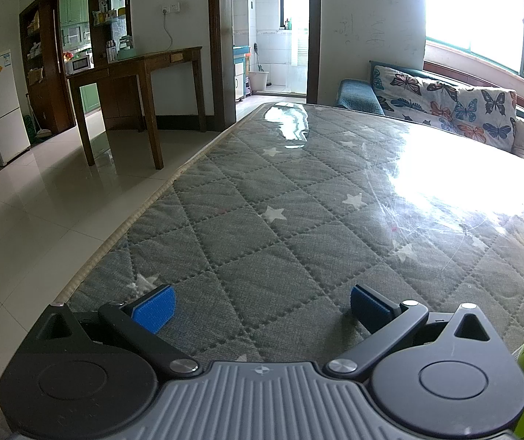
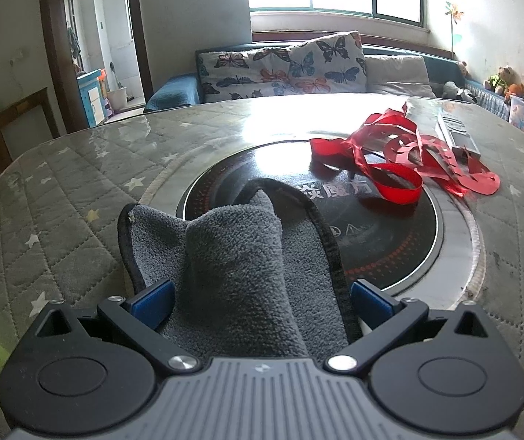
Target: Clean container
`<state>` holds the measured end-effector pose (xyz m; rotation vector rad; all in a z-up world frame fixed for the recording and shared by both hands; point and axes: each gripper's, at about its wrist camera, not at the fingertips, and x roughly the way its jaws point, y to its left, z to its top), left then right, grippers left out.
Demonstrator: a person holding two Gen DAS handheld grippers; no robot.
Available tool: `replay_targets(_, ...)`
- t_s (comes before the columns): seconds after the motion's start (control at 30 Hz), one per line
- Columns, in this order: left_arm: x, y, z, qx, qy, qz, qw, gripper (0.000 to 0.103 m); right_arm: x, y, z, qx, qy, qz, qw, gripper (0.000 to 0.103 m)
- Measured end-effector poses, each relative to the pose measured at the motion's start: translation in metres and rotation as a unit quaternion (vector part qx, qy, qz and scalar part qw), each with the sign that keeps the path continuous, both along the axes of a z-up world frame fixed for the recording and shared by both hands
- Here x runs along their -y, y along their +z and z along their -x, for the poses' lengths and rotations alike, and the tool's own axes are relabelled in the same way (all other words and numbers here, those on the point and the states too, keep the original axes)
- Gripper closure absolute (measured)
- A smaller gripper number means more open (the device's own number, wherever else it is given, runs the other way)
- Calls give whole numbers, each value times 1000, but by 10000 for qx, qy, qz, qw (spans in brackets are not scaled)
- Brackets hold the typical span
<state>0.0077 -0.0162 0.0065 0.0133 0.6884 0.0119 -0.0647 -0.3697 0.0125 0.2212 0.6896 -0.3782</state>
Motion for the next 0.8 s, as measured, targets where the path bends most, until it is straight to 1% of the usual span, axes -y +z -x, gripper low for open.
replay_targets(0.8, 0, 0, 0, -1, 0, 3, 10000, 0, 0, -1, 0, 16, -2, 49, 10000, 0)
